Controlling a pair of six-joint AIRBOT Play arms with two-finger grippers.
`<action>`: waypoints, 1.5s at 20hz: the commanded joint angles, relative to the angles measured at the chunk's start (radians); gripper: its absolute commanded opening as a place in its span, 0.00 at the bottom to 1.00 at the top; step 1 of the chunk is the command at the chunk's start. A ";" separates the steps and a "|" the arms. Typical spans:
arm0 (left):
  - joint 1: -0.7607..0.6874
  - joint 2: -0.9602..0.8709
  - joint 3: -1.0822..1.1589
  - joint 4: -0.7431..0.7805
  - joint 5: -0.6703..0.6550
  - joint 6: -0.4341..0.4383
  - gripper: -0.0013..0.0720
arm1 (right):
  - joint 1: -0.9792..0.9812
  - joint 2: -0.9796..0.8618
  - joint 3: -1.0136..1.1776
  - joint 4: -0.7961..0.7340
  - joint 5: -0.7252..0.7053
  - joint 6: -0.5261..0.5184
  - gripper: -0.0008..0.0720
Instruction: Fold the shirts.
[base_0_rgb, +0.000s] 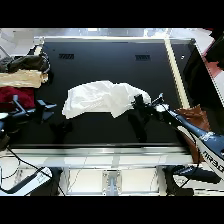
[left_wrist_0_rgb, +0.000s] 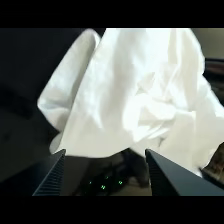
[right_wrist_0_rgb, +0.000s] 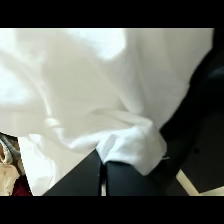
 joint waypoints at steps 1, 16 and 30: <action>-0.134 -0.002 -0.088 0.001 0.145 0.000 0.80 | 0.000 -0.002 0.018 -0.028 0.008 0.002 0.04; -0.255 -0.156 -0.092 -0.394 0.248 0.277 0.12 | 0.000 0.002 0.024 -0.051 0.054 -0.040 0.04; 0.217 0.465 0.473 -0.494 -0.191 0.335 0.03 | -0.105 0.922 0.401 -0.807 0.624 -0.168 0.03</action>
